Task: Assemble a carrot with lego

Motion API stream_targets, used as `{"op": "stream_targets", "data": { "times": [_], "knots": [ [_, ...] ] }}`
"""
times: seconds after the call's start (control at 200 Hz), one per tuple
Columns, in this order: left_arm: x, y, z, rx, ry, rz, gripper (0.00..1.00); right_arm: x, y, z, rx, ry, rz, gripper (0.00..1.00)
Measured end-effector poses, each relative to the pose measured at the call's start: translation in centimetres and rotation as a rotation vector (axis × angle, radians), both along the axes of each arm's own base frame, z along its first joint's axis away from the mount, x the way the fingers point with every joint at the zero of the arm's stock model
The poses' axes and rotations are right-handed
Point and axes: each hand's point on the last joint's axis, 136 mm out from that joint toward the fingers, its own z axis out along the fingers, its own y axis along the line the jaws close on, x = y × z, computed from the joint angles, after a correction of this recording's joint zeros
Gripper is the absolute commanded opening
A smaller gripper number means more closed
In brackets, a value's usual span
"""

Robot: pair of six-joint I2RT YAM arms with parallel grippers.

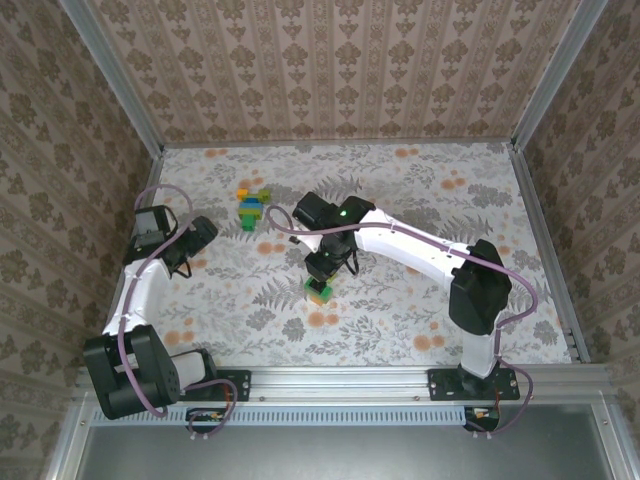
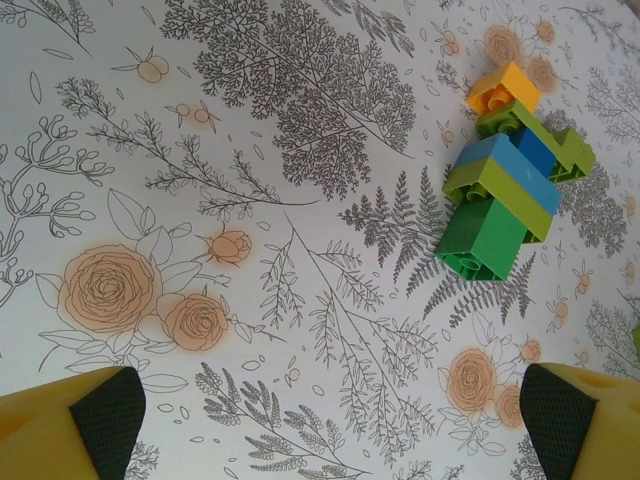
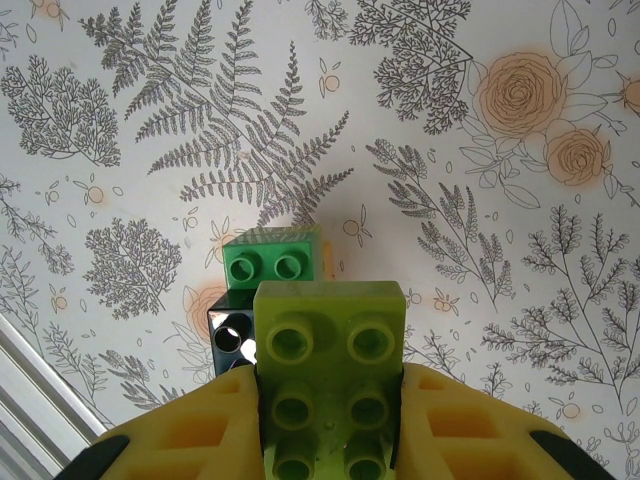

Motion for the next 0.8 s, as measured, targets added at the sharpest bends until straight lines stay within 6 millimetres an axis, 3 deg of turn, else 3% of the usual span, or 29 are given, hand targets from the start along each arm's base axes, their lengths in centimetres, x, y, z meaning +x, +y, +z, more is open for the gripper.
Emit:
{"op": "stream_targets", "data": {
  "times": [0.6, 0.795],
  "knots": [
    [0.0, 0.0, 0.0, 0.000, -0.001, 0.000, 1.00, -1.5, 1.2, -0.3, 0.011, 0.029, 0.028, 0.27],
    [0.0, 0.0, 0.0, 0.000, -0.001, 0.000, 1.00, -1.7, 1.4, -1.2, -0.005, 0.046, 0.034, 0.27]
  ]
}}
